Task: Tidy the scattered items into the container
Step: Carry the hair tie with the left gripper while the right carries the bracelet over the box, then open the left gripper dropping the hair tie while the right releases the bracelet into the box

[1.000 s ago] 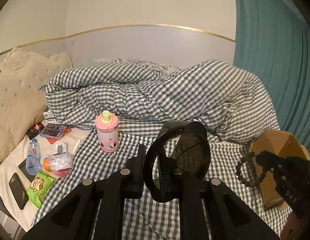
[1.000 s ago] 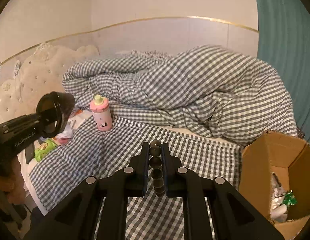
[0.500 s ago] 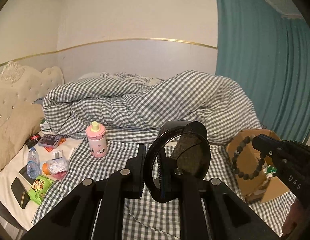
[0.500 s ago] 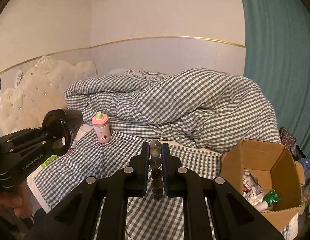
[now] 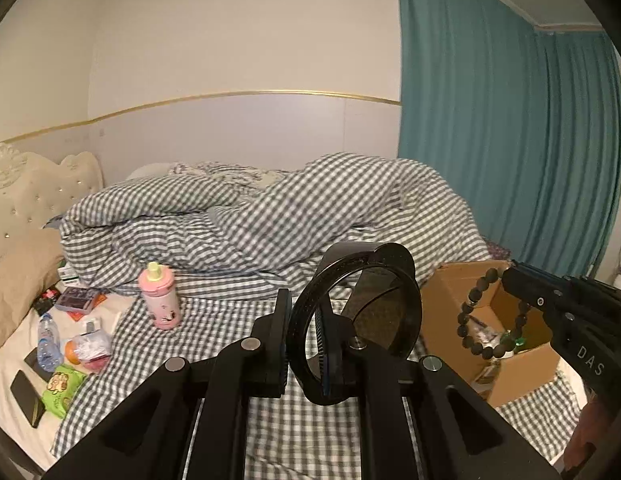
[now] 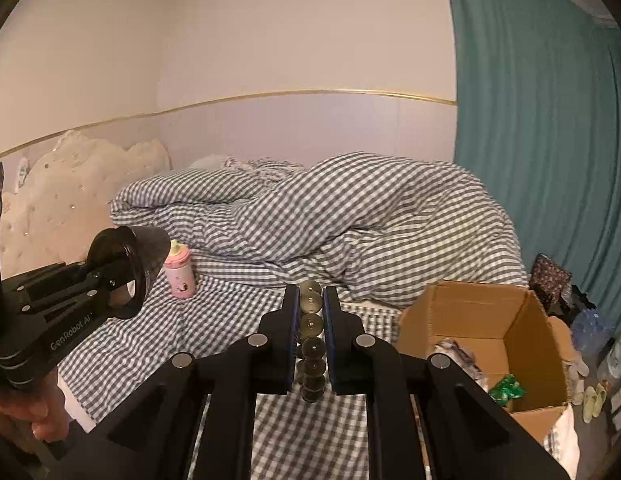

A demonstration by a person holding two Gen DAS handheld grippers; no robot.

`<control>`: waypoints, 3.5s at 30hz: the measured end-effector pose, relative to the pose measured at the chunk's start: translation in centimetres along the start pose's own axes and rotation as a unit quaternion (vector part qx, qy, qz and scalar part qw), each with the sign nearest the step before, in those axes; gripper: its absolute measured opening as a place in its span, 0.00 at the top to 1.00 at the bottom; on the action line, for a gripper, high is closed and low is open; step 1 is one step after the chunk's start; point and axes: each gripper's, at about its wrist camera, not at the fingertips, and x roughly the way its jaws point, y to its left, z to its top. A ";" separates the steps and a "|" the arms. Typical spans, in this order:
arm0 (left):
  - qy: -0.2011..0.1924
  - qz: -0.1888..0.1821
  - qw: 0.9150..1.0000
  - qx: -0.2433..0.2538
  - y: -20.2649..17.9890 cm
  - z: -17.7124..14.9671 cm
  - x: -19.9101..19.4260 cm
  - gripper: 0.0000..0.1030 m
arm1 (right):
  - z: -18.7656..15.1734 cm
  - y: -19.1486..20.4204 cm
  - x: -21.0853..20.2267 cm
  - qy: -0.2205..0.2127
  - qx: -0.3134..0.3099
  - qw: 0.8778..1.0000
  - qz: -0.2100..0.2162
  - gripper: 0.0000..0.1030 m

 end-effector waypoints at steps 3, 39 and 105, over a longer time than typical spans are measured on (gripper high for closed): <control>0.001 -0.011 1.000 0.007 -1.4 0.1 0.3 0.89 | 0.0 -1.4 -0.8 -0.002 0.005 1.000 -0.015 0.89; 0.021 -0.137 0.987 0.076 -20.4 1.5 6.0 0.89 | -1.7 -18.5 -5.9 0.013 0.066 0.986 -0.152 0.89; 0.148 -0.133 0.973 0.118 -28.8 -3.0 18.8 0.18 | -5.5 -28.3 0.3 0.007 0.117 0.974 -0.194 0.16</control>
